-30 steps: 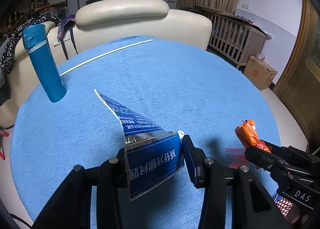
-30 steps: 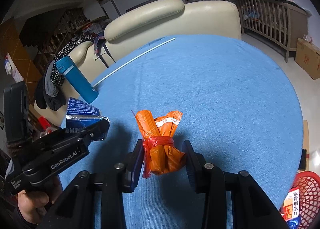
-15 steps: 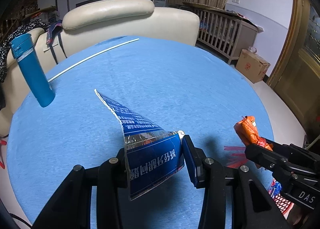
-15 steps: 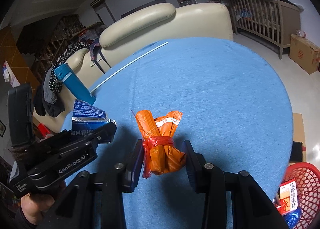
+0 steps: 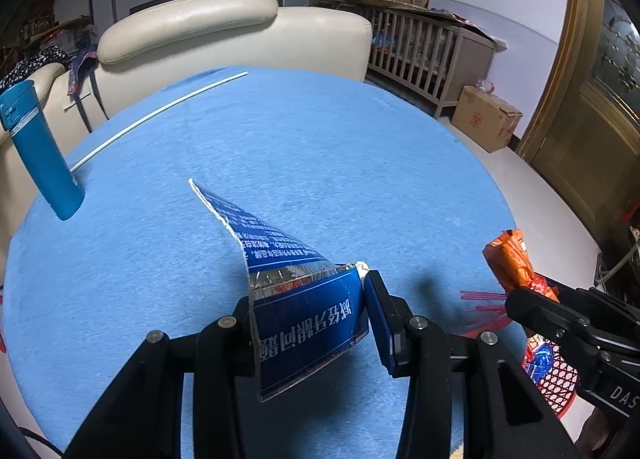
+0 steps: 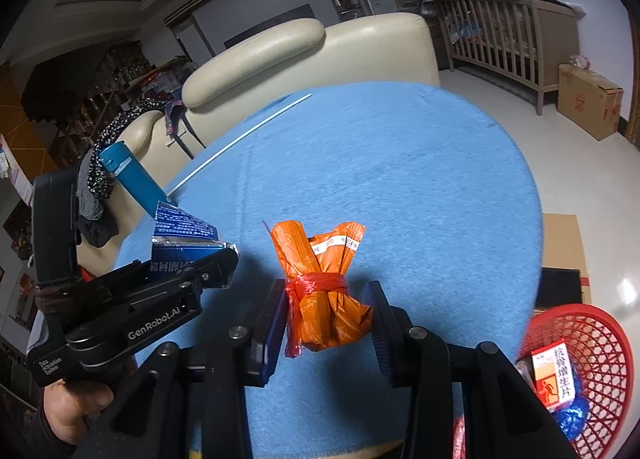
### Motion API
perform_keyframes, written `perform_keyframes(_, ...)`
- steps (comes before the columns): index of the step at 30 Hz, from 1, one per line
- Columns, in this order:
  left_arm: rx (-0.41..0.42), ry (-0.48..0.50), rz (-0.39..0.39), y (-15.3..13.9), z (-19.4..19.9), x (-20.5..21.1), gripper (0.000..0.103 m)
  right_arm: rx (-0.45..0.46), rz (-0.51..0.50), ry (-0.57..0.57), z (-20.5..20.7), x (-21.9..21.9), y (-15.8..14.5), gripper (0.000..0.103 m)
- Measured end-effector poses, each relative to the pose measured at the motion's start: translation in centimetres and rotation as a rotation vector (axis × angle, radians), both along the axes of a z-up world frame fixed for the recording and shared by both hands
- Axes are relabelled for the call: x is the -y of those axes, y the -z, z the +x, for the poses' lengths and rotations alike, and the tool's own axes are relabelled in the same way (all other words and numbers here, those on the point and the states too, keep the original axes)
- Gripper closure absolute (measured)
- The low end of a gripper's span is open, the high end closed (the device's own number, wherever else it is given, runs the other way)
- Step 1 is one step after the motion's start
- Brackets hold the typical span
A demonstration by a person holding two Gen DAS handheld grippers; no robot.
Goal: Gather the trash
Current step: 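Carry the orange bundle and blue packet over the red basket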
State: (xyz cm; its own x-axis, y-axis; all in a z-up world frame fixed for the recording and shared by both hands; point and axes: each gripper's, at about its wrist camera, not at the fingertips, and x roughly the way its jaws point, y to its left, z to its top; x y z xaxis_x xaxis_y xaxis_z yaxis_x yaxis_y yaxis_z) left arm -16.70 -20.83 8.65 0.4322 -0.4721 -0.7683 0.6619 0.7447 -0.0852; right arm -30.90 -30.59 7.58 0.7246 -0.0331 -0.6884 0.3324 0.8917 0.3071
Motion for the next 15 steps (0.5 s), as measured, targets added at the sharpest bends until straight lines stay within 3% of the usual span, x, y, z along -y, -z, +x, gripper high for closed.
perform_keyframes(15,0.014,0.068,-0.018,-0.6,-2.1,1.6,0.058,0.010,-0.034,0.057,-3.7,0.6,-1.5,0.062)
